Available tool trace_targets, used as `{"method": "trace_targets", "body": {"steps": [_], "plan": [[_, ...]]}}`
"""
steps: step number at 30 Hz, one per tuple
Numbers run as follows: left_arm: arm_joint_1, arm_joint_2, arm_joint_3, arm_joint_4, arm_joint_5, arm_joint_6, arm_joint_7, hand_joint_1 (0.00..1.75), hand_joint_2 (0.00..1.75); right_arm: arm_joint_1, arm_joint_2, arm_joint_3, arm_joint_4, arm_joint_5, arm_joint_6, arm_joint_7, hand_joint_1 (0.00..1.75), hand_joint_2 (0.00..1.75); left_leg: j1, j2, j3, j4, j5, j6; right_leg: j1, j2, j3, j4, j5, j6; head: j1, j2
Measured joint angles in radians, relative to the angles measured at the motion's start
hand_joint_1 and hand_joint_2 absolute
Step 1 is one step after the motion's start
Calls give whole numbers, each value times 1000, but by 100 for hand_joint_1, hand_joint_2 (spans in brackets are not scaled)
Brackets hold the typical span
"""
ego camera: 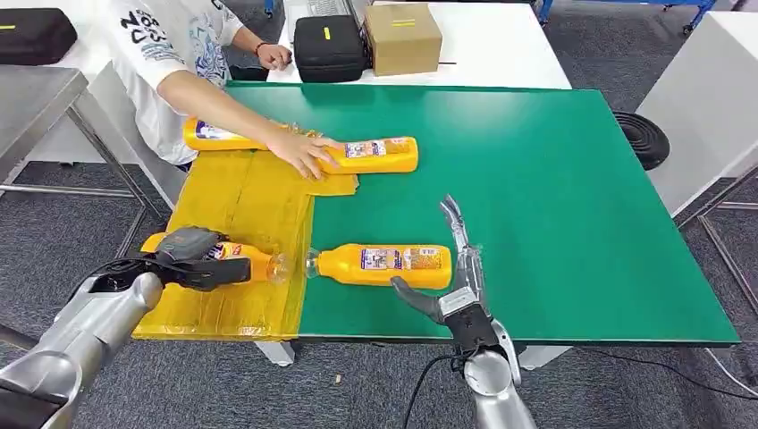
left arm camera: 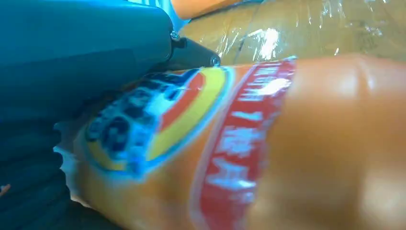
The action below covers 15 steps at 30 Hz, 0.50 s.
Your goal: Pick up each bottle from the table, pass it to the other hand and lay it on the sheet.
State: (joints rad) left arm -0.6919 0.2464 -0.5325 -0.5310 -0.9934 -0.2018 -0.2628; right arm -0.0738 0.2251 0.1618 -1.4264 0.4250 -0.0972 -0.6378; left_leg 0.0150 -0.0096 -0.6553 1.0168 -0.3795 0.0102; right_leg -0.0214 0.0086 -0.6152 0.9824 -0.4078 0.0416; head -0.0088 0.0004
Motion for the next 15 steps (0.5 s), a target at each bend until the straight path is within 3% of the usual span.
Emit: {"method": "trace_targets", "body": {"steps": [1, 2, 15], "plan": [[-2, 0, -5, 2, -2, -7, 0, 3, 175, 0, -1, 0, 2, -3, 0, 0, 0, 175, 0, 0, 1, 0, 0, 0, 0, 0, 1, 0, -1, 0, 0, 0], [-3, 0, -8, 3, -3, -13, 0, 0, 175, 0, -2, 0, 3, -6, 0, 0, 0, 175, 0, 0, 2, 0, -1, 0, 0, 0, 2, 0, -2, -1, 0, 0], [-22, 1, -38, 29, -2, -35, -2, 0, 175, -5, -11, -1, 28, -34, -9, -6, 0, 175, 0, -1, 7, 0, -4, -1, 0, 0, 8, 0, -4, -1, 0, 0]]}}
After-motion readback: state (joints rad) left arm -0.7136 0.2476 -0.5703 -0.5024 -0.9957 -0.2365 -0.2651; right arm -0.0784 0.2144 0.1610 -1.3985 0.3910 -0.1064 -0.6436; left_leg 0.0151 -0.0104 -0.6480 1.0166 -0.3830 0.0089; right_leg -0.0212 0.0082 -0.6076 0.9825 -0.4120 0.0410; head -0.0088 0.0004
